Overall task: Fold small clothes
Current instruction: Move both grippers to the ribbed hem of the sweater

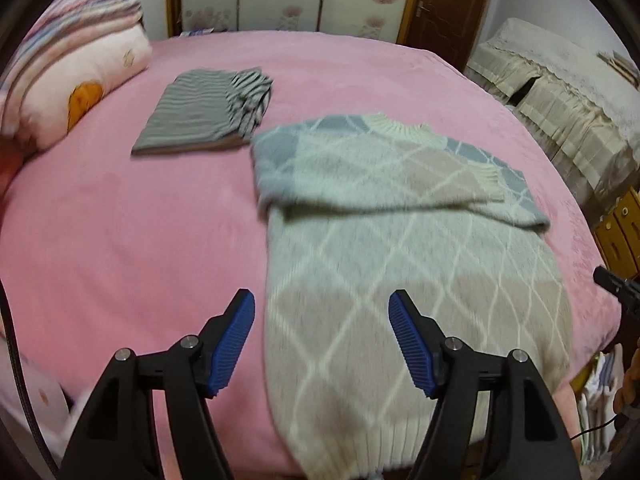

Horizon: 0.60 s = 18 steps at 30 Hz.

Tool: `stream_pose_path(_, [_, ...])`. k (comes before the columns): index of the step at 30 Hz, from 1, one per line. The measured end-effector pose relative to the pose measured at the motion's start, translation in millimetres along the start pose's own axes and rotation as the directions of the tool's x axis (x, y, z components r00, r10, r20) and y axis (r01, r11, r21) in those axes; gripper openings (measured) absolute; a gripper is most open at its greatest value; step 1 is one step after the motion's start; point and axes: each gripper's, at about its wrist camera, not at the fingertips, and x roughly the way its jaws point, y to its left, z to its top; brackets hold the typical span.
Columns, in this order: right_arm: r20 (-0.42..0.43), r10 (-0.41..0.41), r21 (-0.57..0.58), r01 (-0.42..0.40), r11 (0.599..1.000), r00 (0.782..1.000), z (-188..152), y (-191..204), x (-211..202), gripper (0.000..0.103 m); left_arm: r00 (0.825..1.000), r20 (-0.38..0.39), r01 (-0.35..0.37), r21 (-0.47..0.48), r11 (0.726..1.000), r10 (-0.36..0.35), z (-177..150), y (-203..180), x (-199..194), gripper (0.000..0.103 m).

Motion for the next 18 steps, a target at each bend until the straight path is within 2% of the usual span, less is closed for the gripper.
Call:
stream_pose_path(2, [-0.023,0.047,0.028,-0.046,0.999,0.999,-16,-6,-4,0.008,1.0,-0.013,0.011,-0.009,1.0,-0.011,-20,7,-3,0.069])
stream_pose_path(6, [-0.022,-0.01,-0.026,0.01,1.0,1.0,-47,-3,-14,0.033,0.998,-0.057,0.011,-0.014,1.0,-0.012,-54,20,0,0.07])
stream_pose_path(8, [-0.032,-0.012,-0.058,0.01,0.998,0.999,-62,-2,-16,0.034,0.997,-0.079,0.016,-0.023,1.0,-0.017,-66,25,2,0.07])
stream_pose_path(11, [-0.064,0.032,-0.044,-0.035,0.998,0.997,-78,-8,-17,0.034,0.99,-0.114,0.074,-0.052,0.996,-0.08,-80,31,6,0.081])
stream_pose_path(13, [-0.085,0.054,-0.021,-0.056,0.998,0.995,-88,-14,-15,0.036,0.988,-0.125,0.086,-0.071,0.994,-0.095,-85,33,9,0.082])
stream_pose_path(15, [-0.101,0.067,0.011,-0.066,0.998,0.993,-95,-23,-12,0.044,0.985,-0.139,0.088,-0.082,0.993,-0.099,-88,34,14,0.082])
stream_pose_path(18, [-0.131,0.066,0.032,-0.062,0.998,0.989,-105,-33,-9,0.045,0.977,-0.171,0.107,-0.105,0.989,-0.124,-93,34,24,0.082])
